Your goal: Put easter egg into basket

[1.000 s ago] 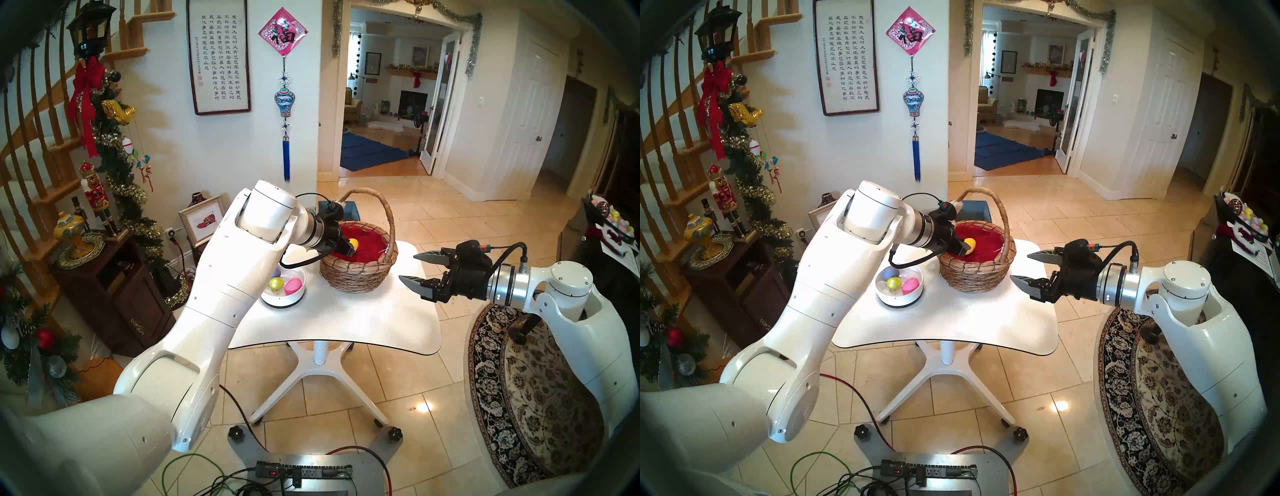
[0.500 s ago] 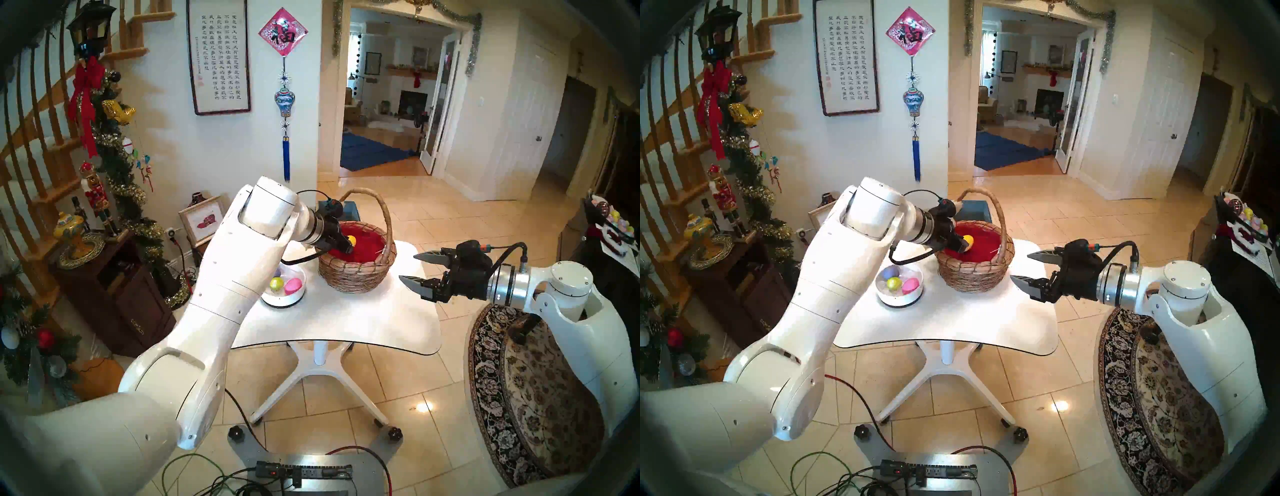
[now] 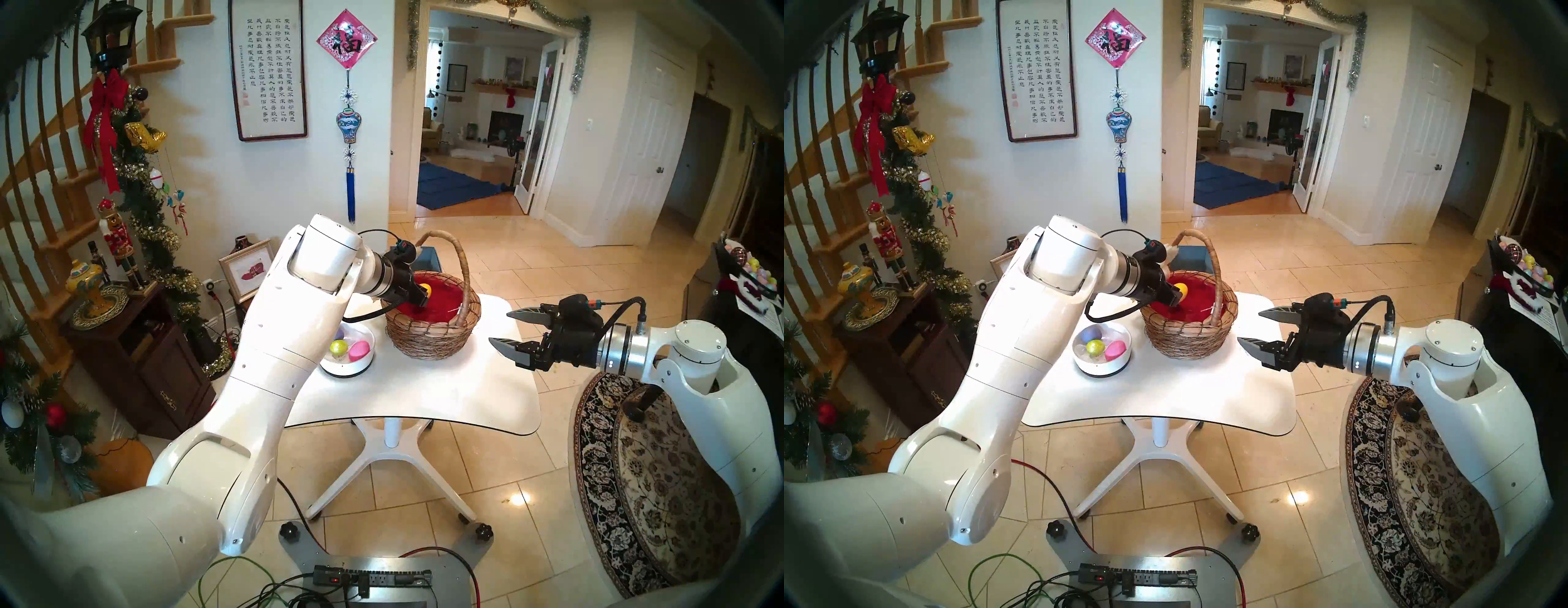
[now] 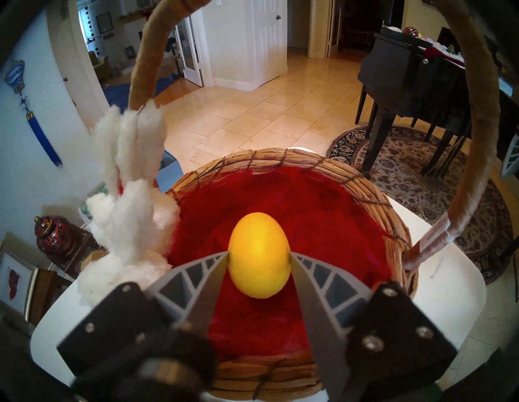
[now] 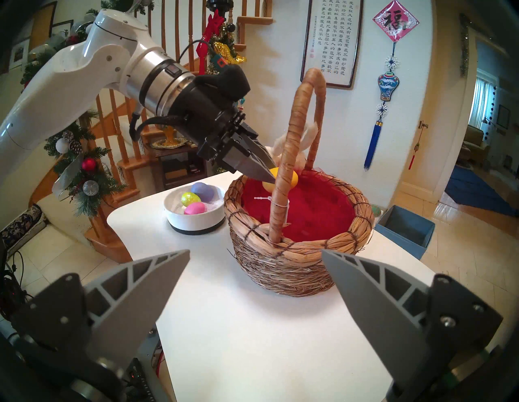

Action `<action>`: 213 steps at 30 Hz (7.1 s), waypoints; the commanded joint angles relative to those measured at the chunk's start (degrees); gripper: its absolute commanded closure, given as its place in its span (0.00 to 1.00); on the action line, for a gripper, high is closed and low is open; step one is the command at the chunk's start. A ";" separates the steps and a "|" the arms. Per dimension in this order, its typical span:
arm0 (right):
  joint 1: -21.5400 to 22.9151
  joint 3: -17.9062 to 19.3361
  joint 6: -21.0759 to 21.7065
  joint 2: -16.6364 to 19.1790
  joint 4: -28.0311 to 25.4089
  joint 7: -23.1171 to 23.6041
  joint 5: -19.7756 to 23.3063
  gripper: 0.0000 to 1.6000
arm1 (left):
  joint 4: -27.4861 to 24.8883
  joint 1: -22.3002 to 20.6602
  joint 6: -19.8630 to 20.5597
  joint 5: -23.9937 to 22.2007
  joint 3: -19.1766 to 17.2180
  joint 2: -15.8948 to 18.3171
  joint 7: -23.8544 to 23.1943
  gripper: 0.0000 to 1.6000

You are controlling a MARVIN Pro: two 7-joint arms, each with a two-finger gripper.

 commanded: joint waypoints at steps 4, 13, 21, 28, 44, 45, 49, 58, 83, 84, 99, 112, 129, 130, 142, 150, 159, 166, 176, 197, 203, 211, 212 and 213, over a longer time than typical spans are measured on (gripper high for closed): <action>-0.04 0.30 -0.11 0.19 -0.09 0.06 -0.05 0.00 | -2.65 0.83 -0.13 0.27 -0.32 -0.53 -5.64 0.38; -0.04 0.29 -0.13 0.21 -0.08 0.04 -0.02 0.00 | -3.96 1.84 -0.13 0.89 -0.35 -0.62 -5.96 0.43; -0.05 0.28 -0.14 0.23 -0.08 0.03 0.00 0.00 | -4.55 3.15 -0.13 1.70 0.61 -0.60 -5.73 0.44; -0.06 0.27 -0.15 0.25 -0.09 0.02 0.02 0.00 | -4.70 3.40 -0.13 2.55 0.82 -0.85 -5.61 0.43; -0.04 0.22 -0.17 0.30 -0.07 -0.02 0.07 0.00 | -5.11 2.81 -0.13 1.99 -3.13 -3.04 -5.72 0.00; -0.03 0.21 -0.17 0.30 -0.07 -0.03 0.08 0.00 | -5.53 2.73 -0.13 1.49 -3.67 -3.19 -5.79 0.00; -0.01 0.18 -0.16 0.30 -0.06 -0.05 0.09 0.00 | -7.59 2.63 -0.13 -0.54 -5.65 -3.22 -5.92 0.00; 0.01 0.14 -0.17 0.33 -0.05 -0.08 0.13 0.00 | -14.07 6.54 -0.13 -6.40 -10.04 0.75 -6.00 0.00; -0.01 0.09 -0.23 0.43 -0.05 -0.14 0.21 0.00 | -31.12 25.41 -0.13 -11.89 -21.14 17.14 -5.62 0.00; -0.01 0.10 -0.23 0.43 -0.05 -0.14 0.21 0.00 | -31.70 26.01 -0.13 -11.93 -21.28 17.66 -5.56 0.00; -0.06 0.10 -0.28 0.49 -0.06 -0.17 0.26 0.00 | -35.26 31.85 -0.13 -15.32 -23.15 22.93 -5.46 0.00; -0.06 0.07 -0.30 0.53 -0.06 -0.21 0.30 0.00 | -36.10 35.99 -0.13 -18.45 -20.76 25.84 -4.84 0.00; -0.07 0.05 -0.34 0.58 -0.06 -0.25 0.35 0.00 | -33.29 34.21 -0.13 -18.14 -16.59 22.95 0.73 0.00; -0.07 0.04 -0.34 0.58 -0.05 -0.25 0.35 0.00 | -32.92 33.88 -0.13 -18.05 -16.44 22.65 0.98 0.00; -0.06 0.01 -0.36 0.62 -0.05 -0.28 0.40 0.00 | -29.32 30.46 -0.13 -16.89 -15.40 20.06 2.85 0.00; -0.07 0.00 -0.37 0.65 -0.05 -0.30 0.42 0.00 | -27.94 29.66 -0.13 -15.65 -15.32 18.82 3.54 0.00; -0.08 -0.01 -0.39 0.68 -0.05 -0.32 0.45 0.00 | -26.89 29.37 -0.13 -13.88 -15.41 17.39 3.93 0.00; -0.09 -0.02 -0.40 0.70 -0.05 -0.34 0.47 0.00 | -26.23 29.22 -0.13 -12.40 -15.78 16.12 3.99 0.00; -0.10 -0.03 -0.42 0.73 -0.05 -0.36 0.50 0.00 | -25.49 29.18 -0.13 -9.62 -16.20 14.55 3.15 0.00; -0.12 -0.05 -0.46 0.80 -0.05 -0.40 0.57 0.00 | -24.58 28.83 -0.13 -1.88 -17.77 10.50 -0.25 0.15; -0.13 -0.06 -0.47 0.82 -0.06 -0.41 0.59 0.00 | -24.34 28.71 -0.13 0.83 -18.11 9.09 -1.41 0.15; -0.14 -0.07 -0.49 0.84 -0.06 -0.43 0.61 0.00 | -24.40 28.78 -0.13 3.92 -18.47 7.64 -3.05 0.14; -0.14 -0.07 -0.49 0.85 -0.06 -0.43 0.61 0.00 | -24.49 28.86 -0.13 4.34 -18.55 7.44 -3.31 0.14; -0.14 -0.07 -0.49 0.85 -0.06 -0.43 0.61 0.00 | -24.56 28.92 -0.13 4.63 -18.61 7.30 -3.48 0.14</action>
